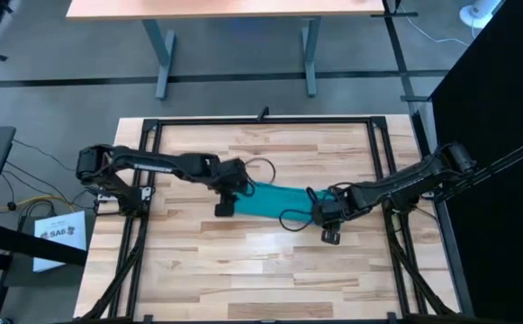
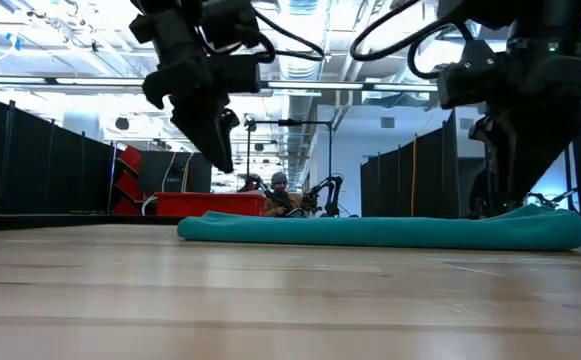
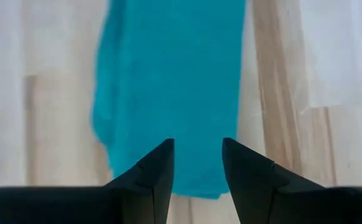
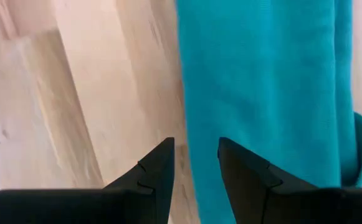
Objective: Roll towel
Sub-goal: Roll the blue towel
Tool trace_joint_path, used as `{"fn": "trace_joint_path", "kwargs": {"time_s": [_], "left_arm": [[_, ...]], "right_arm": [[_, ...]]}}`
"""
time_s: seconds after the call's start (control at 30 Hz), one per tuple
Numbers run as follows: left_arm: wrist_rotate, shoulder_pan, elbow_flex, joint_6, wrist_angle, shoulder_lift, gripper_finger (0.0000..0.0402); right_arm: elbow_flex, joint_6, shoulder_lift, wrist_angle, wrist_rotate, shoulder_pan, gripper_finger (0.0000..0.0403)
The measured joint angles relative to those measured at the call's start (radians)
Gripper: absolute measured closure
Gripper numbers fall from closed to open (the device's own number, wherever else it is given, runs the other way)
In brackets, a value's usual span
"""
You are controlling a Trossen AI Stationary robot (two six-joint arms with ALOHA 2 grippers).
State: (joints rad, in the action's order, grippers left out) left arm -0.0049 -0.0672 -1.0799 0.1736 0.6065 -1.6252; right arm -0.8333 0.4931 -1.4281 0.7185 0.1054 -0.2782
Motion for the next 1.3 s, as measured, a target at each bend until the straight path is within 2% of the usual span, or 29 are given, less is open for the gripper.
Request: {"fn": "trace_joint_path", "kwargs": {"time_s": [0.17,0.47,0.6,1.0,1.3], "left_arm": [[-0.088,0.044,-0.072,0.009,0.011,-0.06,0.0272],[-0.127,0.024,-0.084,0.111,0.002,-0.183,0.0215],[-0.156,0.023,-0.083,0.108,-0.021,-0.235,0.0199],[-0.188,0.03,-0.086,0.07,-0.088,-0.273,0.0196],[-0.194,0.035,-0.085,0.046,-0.078,-0.274,0.0196]], "right_arm": [[0.0,0.055,0.0,0.002,-0.001,-0.001,0.0275],[0.0,0.076,0.0,0.024,-0.001,0.041,0.0186],[0.0,0.076,0.0,0.051,-0.001,0.044,0.0162],[0.142,0.11,0.0,0.041,-0.002,0.014,0.0158],[0.181,0.135,0.001,-0.11,-0.02,-0.03,0.0159]]}}
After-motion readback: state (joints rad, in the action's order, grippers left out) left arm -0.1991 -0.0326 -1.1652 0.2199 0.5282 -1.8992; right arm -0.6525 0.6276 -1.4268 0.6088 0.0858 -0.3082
